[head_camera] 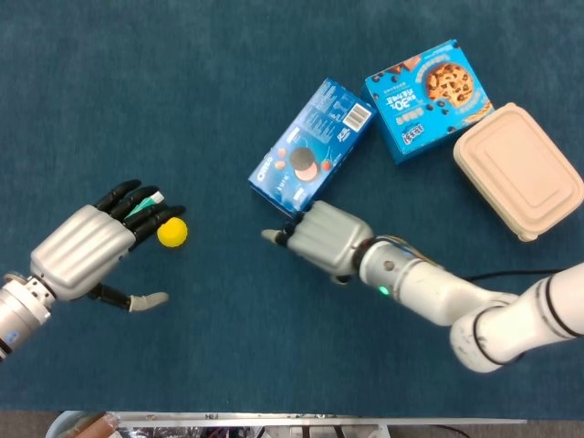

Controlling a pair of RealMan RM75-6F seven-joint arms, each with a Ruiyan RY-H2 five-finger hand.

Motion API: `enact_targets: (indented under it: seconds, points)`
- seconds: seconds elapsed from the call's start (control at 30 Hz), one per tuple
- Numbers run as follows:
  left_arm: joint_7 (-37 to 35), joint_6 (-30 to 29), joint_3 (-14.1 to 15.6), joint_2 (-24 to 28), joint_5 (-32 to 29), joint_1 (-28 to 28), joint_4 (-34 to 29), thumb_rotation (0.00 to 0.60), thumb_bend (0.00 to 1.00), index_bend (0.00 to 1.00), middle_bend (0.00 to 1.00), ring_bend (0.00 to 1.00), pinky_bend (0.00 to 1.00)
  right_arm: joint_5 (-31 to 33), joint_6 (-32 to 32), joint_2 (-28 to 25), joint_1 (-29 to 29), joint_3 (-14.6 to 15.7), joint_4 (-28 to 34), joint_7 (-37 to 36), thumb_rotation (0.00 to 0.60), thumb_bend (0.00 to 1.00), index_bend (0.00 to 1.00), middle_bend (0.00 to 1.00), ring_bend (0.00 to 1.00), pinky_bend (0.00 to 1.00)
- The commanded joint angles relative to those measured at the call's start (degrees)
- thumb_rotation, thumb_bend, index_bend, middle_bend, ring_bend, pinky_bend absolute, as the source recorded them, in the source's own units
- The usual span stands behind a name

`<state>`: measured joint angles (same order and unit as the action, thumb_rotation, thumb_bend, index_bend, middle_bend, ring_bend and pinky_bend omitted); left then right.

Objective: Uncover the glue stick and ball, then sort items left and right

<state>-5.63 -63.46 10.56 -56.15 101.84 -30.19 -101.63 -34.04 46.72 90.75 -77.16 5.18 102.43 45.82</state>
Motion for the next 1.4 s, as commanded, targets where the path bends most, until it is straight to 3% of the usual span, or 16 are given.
enact_targets:
  seconds: [0.03,0.57,1.07,1.2,1.4]
  points:
    - [0.0,-0.1,-0.1,0.2,0.0,0.1,-0.1,0.223,0.17,0.22,0.17,0.0,0.04,0.3,1.1,0.8,-0.8,-0.8,-0.1,0.9,0.6,0.16,0.06,0.27,0.15,0.28]
    - [0.5,0.3,-0.1,0.6,1.1,0.7,-1.2,0.225,0.17,0.22,0.17,0.0,0.04,2.1,2.7,-1.8,-0.5,1.8,0.8,2.1,0.6,0.16,0.06,0.27,0.15,0.28]
    - [1.2,0.6,-0.6,1.1,0.8,1.1,-1.8,0.222,0.17,0.22,0.17,0.0,0.04,6.2,4.3,1.3,-1.2,-1.6,-4.6,2.8,0.6,0.15,0.06,0.27,0.15,0.25]
    - [1.2,0.3,-0.6,1.4,0.9,1.3,-2.1,0.224,0.17,0.22,0.17,0.0,0.04,4.4,3.5,-0.4,-0.7,-1.6,-2.3,1.8,0.6,0.15,0.06,0.27,0.15,0.25]
    - [1.4,0.6,-0.6,1.6,0.9,1.5,-2.2,0.222,0.17,0.22,0.17,0.0,0.04,1.1,2.7,-2.9,0.4,0.9,1.7,1.8,0.6,0.15,0.06,0.27,0.15,0.25]
